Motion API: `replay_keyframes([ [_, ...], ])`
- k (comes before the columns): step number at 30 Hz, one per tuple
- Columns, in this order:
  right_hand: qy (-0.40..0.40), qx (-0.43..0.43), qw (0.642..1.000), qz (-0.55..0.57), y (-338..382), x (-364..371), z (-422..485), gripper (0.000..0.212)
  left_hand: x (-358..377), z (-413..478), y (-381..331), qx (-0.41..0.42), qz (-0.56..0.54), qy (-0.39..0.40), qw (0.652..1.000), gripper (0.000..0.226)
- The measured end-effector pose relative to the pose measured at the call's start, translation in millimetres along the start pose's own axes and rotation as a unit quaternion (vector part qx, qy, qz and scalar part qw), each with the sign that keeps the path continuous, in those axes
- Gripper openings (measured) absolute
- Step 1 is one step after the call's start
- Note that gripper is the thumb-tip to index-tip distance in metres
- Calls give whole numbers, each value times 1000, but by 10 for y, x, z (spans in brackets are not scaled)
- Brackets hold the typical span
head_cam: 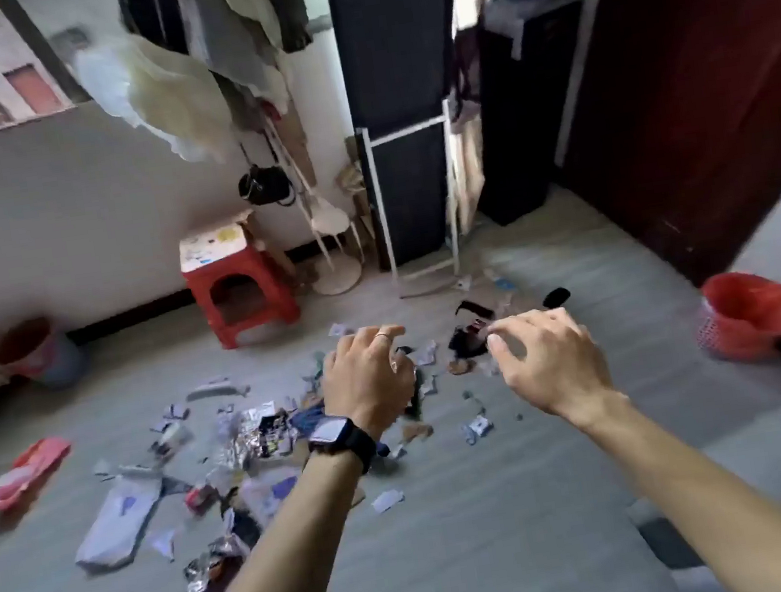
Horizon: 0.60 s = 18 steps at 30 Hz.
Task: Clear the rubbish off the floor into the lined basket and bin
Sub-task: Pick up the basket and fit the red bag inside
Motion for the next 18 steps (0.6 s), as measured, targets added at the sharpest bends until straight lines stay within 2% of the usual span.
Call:
replay_keyframes([
  [5, -20, 114, 993, -22, -1033, -238, 104, 27, 582, 502, -1005, 108, -5, 75, 991, 41],
  [12, -64, 225, 971, -59, -2169, -677, 598, 29, 1194, 1657, -2186, 220, -24, 114, 968, 44],
  [18, -83, 315, 943, -74, -2984, -1093, 1037, 32, 1488, 2571, -3201, 283, -15, 134, 949, 45],
])
Point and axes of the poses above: each hand's wrist, its own z-axis towards the middle knuckle, its own x-axis out of the palm, y = z × x, the point moved 6 cm from there along z, towards the middle knuckle, and after that the axes turned 11 degrees about z, right-handed, at the moved point
